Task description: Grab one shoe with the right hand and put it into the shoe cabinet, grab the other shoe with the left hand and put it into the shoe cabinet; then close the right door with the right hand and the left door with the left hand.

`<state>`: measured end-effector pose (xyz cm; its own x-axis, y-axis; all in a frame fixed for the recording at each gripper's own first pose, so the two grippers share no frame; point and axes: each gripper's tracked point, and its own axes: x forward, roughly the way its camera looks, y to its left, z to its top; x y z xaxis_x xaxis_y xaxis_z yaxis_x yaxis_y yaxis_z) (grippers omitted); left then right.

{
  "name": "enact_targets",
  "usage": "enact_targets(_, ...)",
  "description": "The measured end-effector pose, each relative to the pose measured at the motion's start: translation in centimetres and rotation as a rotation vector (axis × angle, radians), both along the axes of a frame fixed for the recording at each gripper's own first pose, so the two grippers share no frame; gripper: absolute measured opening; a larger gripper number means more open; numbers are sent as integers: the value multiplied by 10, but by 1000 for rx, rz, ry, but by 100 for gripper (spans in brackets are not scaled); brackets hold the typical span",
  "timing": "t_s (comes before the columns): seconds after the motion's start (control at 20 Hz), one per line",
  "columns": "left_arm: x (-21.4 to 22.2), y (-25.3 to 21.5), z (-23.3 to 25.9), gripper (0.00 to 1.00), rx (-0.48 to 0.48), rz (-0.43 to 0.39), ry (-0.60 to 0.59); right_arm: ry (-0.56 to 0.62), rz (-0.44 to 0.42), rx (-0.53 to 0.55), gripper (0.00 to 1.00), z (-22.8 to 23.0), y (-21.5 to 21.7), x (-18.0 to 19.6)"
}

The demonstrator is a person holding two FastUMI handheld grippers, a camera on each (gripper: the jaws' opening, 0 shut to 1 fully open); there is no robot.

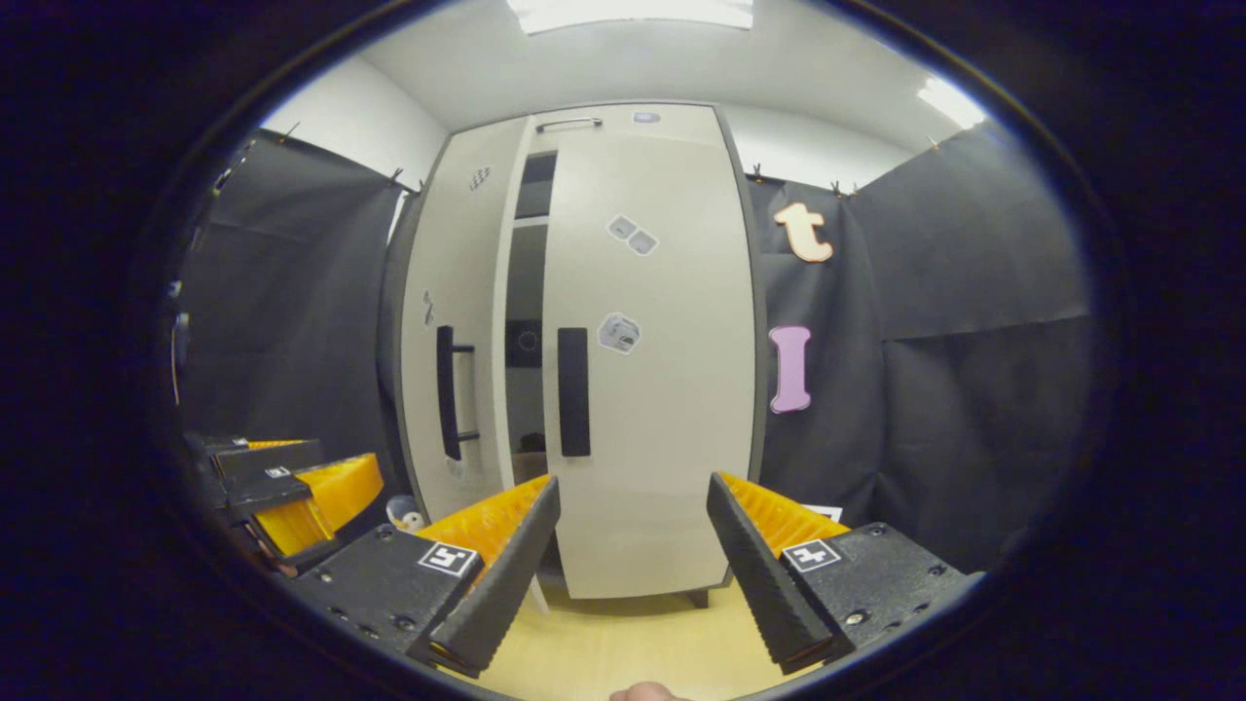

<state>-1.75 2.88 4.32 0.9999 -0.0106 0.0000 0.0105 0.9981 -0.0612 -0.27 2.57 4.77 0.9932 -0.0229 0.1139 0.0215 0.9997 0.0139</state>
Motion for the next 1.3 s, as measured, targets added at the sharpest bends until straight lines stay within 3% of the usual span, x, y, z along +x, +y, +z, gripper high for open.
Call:
enact_targets(0.4,-6,2,4,95,-18,3,-7,26,-2,53,99,-10,-6,-1)
enact_targets(1.3,-20,20,3,95,10,22,-20,4,-6,-2,99,-15,7,-10)
